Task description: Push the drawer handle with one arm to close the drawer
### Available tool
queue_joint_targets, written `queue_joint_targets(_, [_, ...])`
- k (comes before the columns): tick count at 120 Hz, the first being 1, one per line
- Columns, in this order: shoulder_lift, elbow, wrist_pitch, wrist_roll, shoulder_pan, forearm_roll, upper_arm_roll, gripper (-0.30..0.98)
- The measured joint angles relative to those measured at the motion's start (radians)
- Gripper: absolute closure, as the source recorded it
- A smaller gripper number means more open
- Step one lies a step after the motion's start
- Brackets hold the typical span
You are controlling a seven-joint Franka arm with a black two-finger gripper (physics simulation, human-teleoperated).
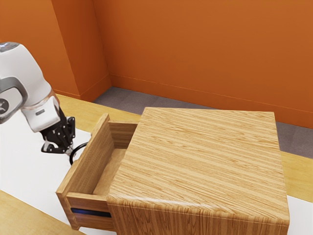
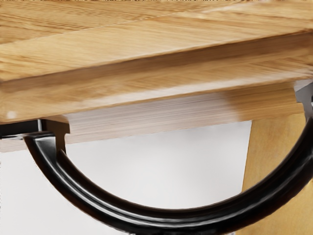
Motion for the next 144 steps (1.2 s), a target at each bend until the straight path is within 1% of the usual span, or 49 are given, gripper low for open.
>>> queue_joint_targets(34, [0.005,0.017,0.008,-0.011,0.008,-0.036,-0.054,0.79])
queue_joint_targets(54, [0.026,0.03,0.013,-0.02,0.01,-0.054,-0.097,0.79])
queue_joint_targets(87, [0.047,0.045,0.027,-0.032,0.011,-0.087,-0.139,0.79])
queue_joint_targets(114, [0.083,0.075,0.039,-0.046,0.011,-0.104,-0.19,0.79])
queue_joint_targets(144, [0.108,0.094,0.052,-0.063,0.012,-0.12,-0.226,0.79])
